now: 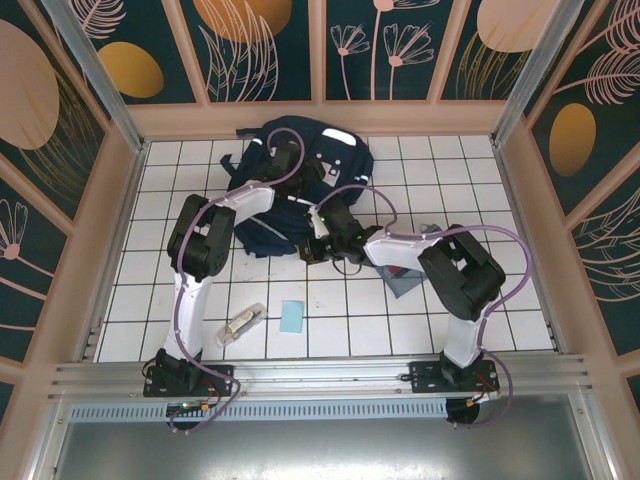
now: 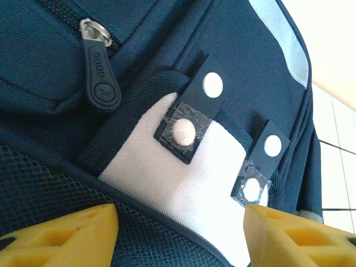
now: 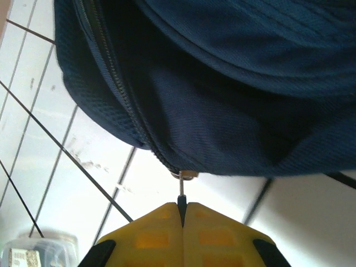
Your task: Pack the student bag
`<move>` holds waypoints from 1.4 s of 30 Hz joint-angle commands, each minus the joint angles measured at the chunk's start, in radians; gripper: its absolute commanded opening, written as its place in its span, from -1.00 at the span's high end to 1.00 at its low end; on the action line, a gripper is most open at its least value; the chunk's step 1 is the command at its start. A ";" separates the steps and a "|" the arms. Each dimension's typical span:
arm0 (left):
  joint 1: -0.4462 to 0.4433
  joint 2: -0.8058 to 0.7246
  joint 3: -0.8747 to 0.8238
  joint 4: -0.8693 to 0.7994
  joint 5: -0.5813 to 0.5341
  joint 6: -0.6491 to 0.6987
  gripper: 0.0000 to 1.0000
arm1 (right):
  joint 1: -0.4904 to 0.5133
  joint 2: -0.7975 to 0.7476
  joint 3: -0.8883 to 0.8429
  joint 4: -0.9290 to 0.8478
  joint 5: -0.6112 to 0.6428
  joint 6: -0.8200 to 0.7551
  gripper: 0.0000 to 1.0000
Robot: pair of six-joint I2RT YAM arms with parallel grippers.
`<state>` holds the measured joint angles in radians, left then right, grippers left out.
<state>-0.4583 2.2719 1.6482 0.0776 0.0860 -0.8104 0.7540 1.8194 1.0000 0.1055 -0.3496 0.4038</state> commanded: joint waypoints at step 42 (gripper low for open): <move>-0.145 0.028 -0.045 0.026 0.253 -0.177 -0.32 | -0.420 -0.095 -0.060 -0.110 0.037 -0.275 1.00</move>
<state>-0.6201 2.2135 1.5612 0.0765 0.3153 -0.9154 0.3134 1.7332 0.9474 0.0002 -0.3061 0.1539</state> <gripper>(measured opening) 0.660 0.051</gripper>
